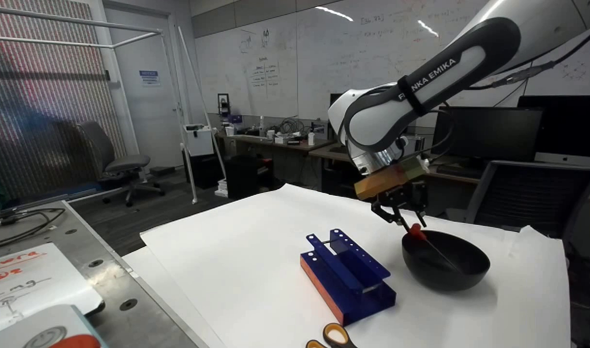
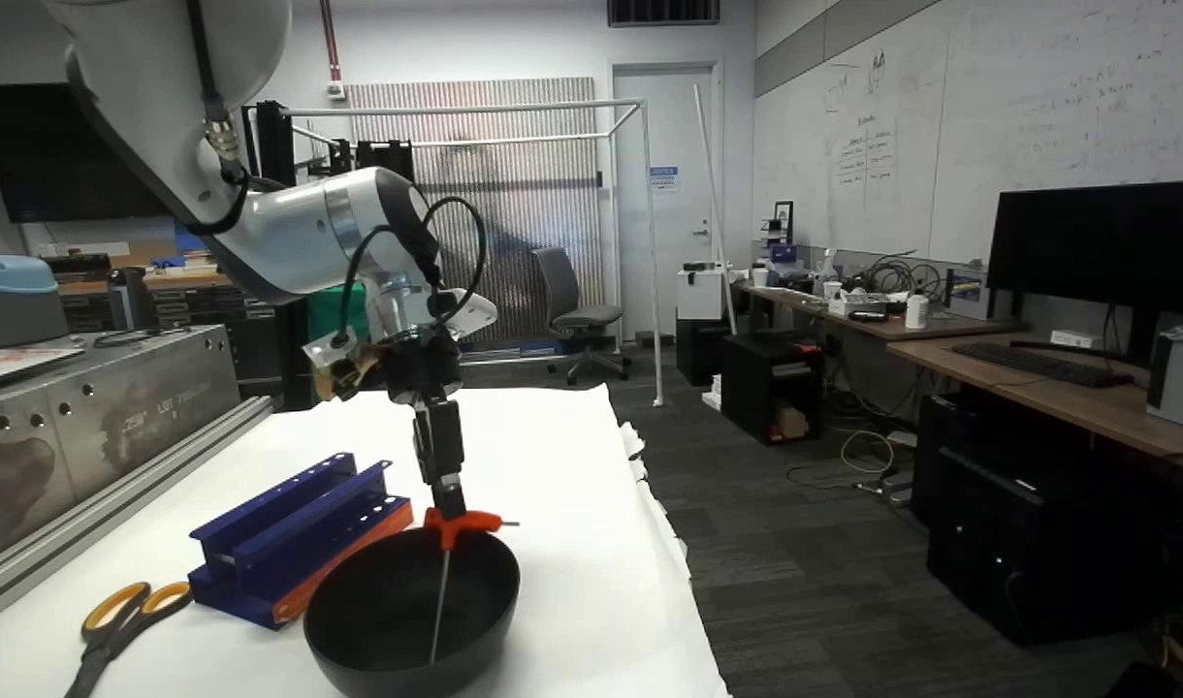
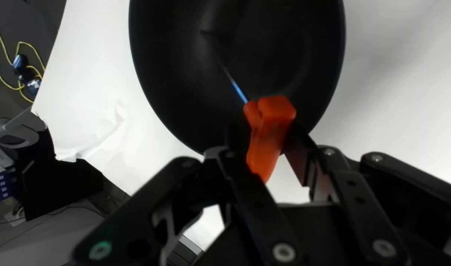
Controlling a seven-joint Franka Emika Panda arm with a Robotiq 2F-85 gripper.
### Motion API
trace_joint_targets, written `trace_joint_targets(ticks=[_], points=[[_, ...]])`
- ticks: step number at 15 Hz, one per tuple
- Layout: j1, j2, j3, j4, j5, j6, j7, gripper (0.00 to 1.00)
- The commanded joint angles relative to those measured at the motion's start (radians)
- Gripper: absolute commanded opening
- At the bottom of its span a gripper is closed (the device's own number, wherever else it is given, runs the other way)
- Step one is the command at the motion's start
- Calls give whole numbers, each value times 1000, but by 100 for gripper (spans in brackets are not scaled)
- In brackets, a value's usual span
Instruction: Put the metal object with the orange handle in the black bowl
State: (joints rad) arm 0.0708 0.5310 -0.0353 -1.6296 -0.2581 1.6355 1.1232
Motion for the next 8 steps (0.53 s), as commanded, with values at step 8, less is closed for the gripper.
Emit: trace_joint_targets(ticks=[8], points=[[4, -211, 13, -132, 95, 237, -151, 100]])
